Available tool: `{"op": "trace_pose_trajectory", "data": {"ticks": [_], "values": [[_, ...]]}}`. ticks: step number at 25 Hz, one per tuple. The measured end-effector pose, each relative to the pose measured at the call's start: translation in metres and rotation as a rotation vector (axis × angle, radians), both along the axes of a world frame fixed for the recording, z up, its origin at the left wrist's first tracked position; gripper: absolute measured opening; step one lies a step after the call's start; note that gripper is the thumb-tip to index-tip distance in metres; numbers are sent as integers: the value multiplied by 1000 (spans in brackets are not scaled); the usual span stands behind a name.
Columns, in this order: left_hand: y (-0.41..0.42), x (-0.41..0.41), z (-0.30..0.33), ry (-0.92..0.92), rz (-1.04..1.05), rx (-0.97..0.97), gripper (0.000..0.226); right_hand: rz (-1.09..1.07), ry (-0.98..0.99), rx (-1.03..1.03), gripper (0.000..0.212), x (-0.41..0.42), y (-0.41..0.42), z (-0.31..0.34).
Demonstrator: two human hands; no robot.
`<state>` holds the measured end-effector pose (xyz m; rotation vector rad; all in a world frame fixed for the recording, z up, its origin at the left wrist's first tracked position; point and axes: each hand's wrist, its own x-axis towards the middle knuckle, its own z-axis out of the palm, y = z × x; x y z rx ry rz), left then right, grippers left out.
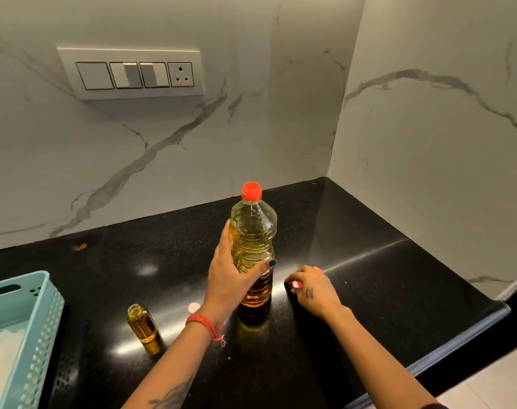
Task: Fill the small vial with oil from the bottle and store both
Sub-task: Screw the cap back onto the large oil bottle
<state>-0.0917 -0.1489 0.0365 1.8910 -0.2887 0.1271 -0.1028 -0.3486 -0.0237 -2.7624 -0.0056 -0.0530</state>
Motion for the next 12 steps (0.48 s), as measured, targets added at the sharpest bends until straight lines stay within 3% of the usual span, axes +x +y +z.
{"op": "trace_pose_trajectory", "data": {"ticks": [5, 9, 12], "values": [[-4, 4, 1, -7, 23, -13, 82, 20, -86, 199, 25, 10, -7, 26], [-4, 5, 0, -3, 23, 5, 72, 155, -286, 470, 29, 17, -1, 131], [-3, 7, -2, 5, 22, 11, 70, 343, -384, 468, 28, 21, 14, 206]]}}
